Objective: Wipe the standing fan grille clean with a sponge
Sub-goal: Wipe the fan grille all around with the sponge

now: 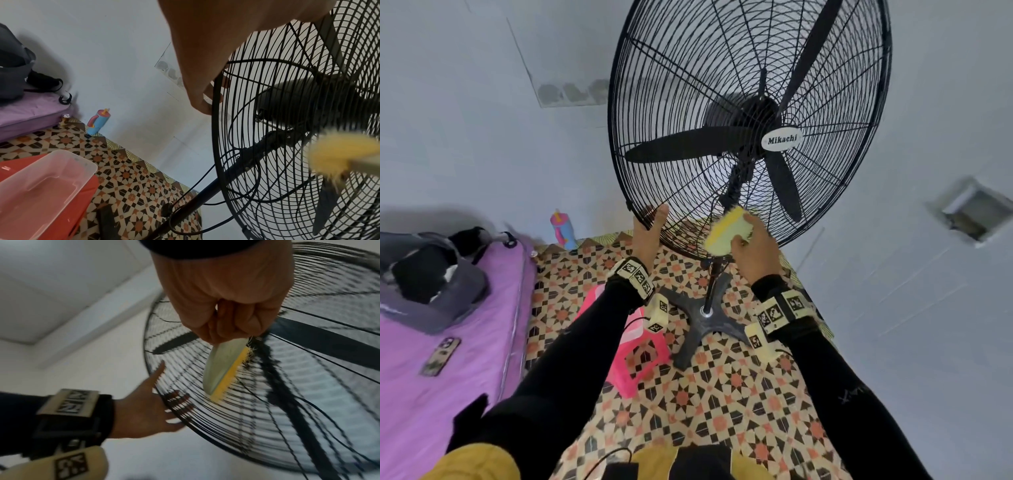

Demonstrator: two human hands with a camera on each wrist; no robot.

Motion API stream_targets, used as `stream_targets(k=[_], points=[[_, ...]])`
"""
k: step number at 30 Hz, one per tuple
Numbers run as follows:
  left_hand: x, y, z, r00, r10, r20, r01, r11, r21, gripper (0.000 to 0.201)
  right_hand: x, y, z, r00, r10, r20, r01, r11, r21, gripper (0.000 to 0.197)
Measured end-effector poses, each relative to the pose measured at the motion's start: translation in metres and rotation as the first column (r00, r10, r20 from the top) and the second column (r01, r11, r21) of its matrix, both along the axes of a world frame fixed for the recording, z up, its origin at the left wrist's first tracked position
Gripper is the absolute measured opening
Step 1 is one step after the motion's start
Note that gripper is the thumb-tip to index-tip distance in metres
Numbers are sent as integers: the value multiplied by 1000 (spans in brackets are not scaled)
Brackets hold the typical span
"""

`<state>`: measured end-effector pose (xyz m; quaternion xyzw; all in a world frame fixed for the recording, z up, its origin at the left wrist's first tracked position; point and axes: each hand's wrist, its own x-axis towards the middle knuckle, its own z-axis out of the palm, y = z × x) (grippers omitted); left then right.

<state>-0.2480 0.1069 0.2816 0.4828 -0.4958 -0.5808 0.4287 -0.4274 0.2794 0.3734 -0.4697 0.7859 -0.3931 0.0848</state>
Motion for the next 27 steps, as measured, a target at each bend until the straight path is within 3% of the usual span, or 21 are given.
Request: stream_targets(k=[2, 6, 8, 13, 17, 19, 23, 27], points=[[-1, 4, 3, 1000, -2, -9, 1, 1000, -17, 88, 9, -8, 9, 998, 11, -65, -10, 1000, 25, 49], [-1, 2, -1, 1000, 11, 22, -11, 1000, -24, 90, 20, -17, 22, 995, -86, -58, 97, 968, 231, 52], [-2, -1, -6, 999, 19, 36, -18, 1000, -22, 92, 27, -24, 33, 996, -84, -42, 91, 971, 220, 48], [-1, 2, 6, 998, 40, 49, -38, 999, -34, 95, 37, -27, 44, 997, 73, 5, -73, 997, -6, 26], [0, 6, 4, 1000, 16, 23, -16, 1000, -1, 97, 23, -14, 32, 996, -60, -61, 71, 981, 183, 28], [-3, 9, 6, 1000, 18, -3, -18, 1000, -4, 93, 25, -16, 31, 998, -43, -52, 49, 990, 130, 23], [-2, 11, 18, 999, 36, -14, -36, 999, -30, 101, 29, -18, 33, 991, 133, 11, -132, 990, -58, 14], [2, 13, 16, 1000, 9, -12, -10, 999, -33, 95, 12, -9, 40, 998, 8, 67, 4, 985, -173, 16]])
